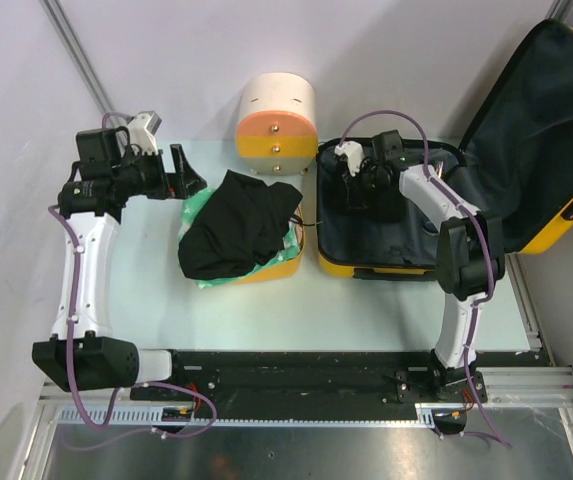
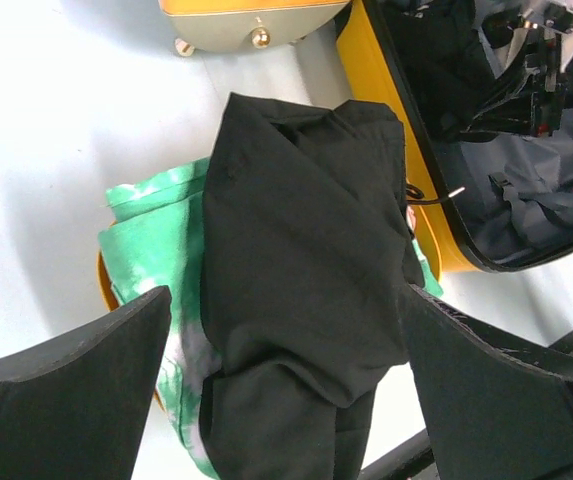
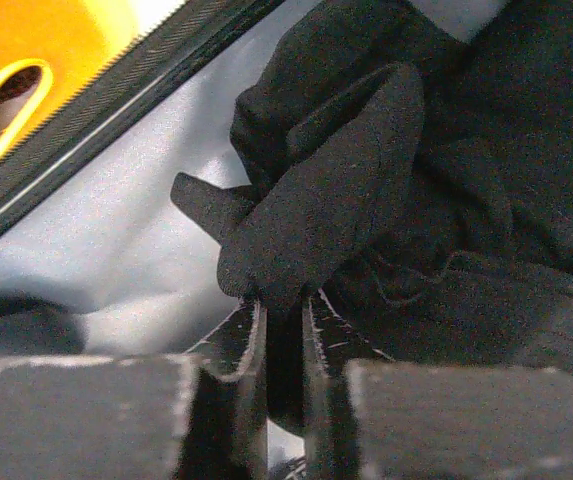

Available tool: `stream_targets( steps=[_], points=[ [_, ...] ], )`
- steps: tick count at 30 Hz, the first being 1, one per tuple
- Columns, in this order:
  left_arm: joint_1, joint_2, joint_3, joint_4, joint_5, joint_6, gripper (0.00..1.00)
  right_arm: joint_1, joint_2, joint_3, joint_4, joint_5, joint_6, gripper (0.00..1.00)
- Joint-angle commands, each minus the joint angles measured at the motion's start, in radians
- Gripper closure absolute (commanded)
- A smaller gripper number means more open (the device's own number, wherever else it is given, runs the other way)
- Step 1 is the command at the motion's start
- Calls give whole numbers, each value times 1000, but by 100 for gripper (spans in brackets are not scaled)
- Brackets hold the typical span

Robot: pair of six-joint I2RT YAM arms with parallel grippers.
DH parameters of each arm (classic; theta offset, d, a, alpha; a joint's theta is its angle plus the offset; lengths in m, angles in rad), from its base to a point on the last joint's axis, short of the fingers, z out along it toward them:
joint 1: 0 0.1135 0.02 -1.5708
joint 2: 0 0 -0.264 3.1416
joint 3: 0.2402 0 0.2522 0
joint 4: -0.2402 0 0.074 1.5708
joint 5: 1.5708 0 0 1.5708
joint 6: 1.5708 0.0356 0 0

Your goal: Open, take out, and arrange the luggage

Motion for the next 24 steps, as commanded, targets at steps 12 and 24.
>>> stream_targets(
  steps=[12, 24],
  points=[
    [-33, 39, 38, 41, 43, 9, 2, -92, -152, -74, -56, -97, -130, 36],
    [-35, 70, 54, 46, 47, 4, 2, -59, -159, -227, -62, -111, -593, 32]
  ],
)
